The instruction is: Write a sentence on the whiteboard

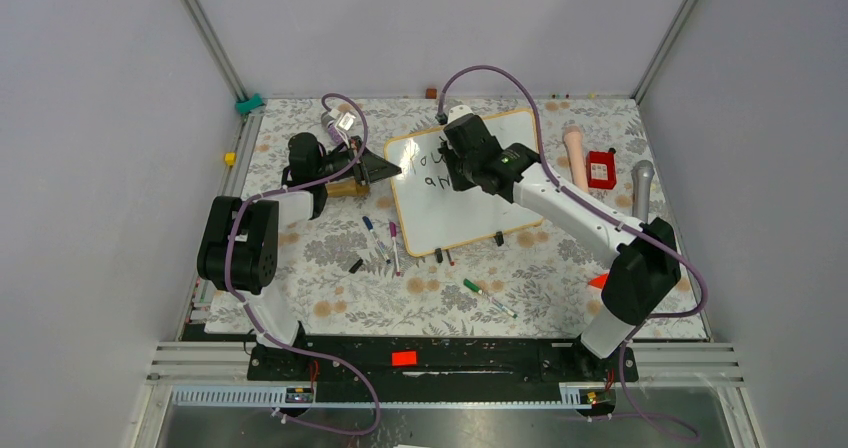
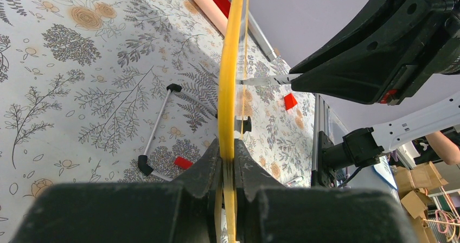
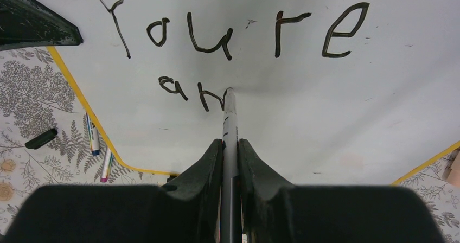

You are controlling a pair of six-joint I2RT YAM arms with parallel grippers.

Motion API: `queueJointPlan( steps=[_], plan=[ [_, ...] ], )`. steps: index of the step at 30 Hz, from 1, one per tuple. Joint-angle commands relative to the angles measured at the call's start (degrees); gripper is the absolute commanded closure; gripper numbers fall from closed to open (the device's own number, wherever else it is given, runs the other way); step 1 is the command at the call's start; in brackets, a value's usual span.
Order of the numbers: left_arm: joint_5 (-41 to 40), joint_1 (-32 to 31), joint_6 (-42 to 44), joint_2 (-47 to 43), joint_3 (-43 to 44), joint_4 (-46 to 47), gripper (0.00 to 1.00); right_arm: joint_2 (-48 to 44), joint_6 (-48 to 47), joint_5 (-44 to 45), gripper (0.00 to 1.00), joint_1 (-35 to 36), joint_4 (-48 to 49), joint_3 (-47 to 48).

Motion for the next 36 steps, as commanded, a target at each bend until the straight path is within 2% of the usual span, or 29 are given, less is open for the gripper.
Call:
queueJointPlan(
  steps=[1, 13, 22, 36],
  plan=[
    [2.19, -0.38, 3.50, -1.56, 2.00, 2.72, 0.98, 0.17, -0.36, 3.14, 1.00, -1.88, 1.87, -0.82],
    [1.96, -0.38, 3.51, -1.65, 1.87, 2.88, 0.98, -2.02, 0.69, 1.34, 1.00, -1.97, 2.42, -7.04],
    [1.78, -0.33, 3.53, -1.72, 1.63, 2.96, 0.98, -5.38, 0.79, -1.06, 1.00, -3.01, 0.83, -3.91],
    [1.63, -0.38, 3.82, -2.17, 2.33, 1.75, 0.97, -9.80, 0.56, -3.85, 1.00, -6.88, 2.21, -7.22]
  ],
)
